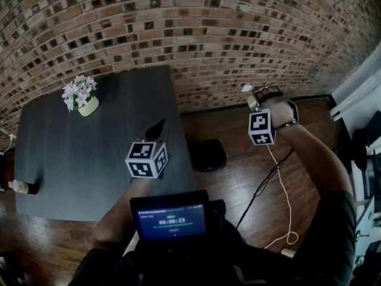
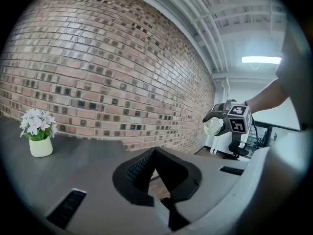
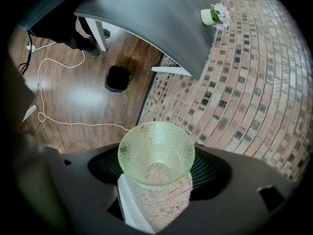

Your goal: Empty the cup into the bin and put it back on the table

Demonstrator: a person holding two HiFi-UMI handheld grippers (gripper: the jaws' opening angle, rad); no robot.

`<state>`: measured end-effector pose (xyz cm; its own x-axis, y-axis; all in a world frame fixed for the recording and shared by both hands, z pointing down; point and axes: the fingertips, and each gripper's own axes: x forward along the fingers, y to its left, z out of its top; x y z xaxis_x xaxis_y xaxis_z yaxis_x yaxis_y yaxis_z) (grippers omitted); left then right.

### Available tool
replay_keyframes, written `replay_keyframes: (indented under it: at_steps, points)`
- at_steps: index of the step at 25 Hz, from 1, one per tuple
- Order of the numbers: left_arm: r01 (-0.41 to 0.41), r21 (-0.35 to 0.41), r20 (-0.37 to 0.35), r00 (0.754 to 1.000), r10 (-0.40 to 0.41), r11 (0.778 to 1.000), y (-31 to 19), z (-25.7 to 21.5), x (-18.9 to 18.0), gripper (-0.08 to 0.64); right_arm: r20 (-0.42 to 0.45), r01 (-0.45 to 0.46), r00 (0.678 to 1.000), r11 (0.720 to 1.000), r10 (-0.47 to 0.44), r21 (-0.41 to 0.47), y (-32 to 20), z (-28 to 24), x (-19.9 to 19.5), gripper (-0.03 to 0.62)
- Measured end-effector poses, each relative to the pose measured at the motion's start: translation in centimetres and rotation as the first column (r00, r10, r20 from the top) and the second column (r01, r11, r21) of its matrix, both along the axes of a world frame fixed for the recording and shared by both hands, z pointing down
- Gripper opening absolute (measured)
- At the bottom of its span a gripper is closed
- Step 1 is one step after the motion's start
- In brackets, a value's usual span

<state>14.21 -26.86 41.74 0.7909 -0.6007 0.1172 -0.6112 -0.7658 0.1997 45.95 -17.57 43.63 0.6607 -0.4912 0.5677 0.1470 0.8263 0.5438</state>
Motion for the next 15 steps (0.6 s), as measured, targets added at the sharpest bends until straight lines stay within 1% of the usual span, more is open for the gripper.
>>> replay_keyframes:
  at_steps: [3, 5, 7, 8, 10, 12, 15]
  points:
    - [0.003, -0.006, -0.007, 1.000, -0.003, 1.000, -0.1, 0.0, -0.1, 0.000, 0.013, -0.008, 1.000, 1.000, 0.008, 0.006, -0.3, -0.1, -0.1, 0.394]
    - [0.007, -0.006, -0.008, 1.000, -0.007, 1.000, -0.1, 0.0, -0.2, 0.000, 0.043, -0.021, 0.999, 1.000, 0.020, 0.023, -0.5, -0.1, -0.1, 0.394]
    - [0.010, -0.006, -0.010, 1.000, -0.010, 1.000, -0.2, -0.1, -0.3, 0.000, 0.109, -0.061, 0.993, 0.996, 0.054, 0.062, -0.6, 0.0, -0.1, 0.394]
    - [0.012, -0.006, -0.011, 1.000, -0.013, 1.000, -0.2, -0.1, -0.5, 0.000, 0.158, -0.094, 0.984, 0.992, 0.079, 0.088, -0.7, 0.0, -0.1, 0.394]
    - [0.021, -0.008, -0.015, 1.000, -0.021, 1.000, -0.3, -0.1, -0.9, 0.000, 0.271, -0.173, 0.954, 0.975, 0.130, 0.139, -1.0, 0.1, 0.0, 0.394]
    - [0.029, -0.008, -0.017, 0.999, -0.029, 1.000, -0.3, -0.1, -1.4, 0.000, 0.371, -0.246, 0.913, 0.954, 0.169, 0.172, -0.9, 0.4, 0.3, 0.394]
    - [0.043, -0.005, -0.012, 0.999, -0.043, 0.999, -0.3, -0.1, -2.0, 0.000, 0.505, -0.346, 0.835, 0.922, 0.219, 0.172, -0.2, 1.5, 0.4, 0.394]
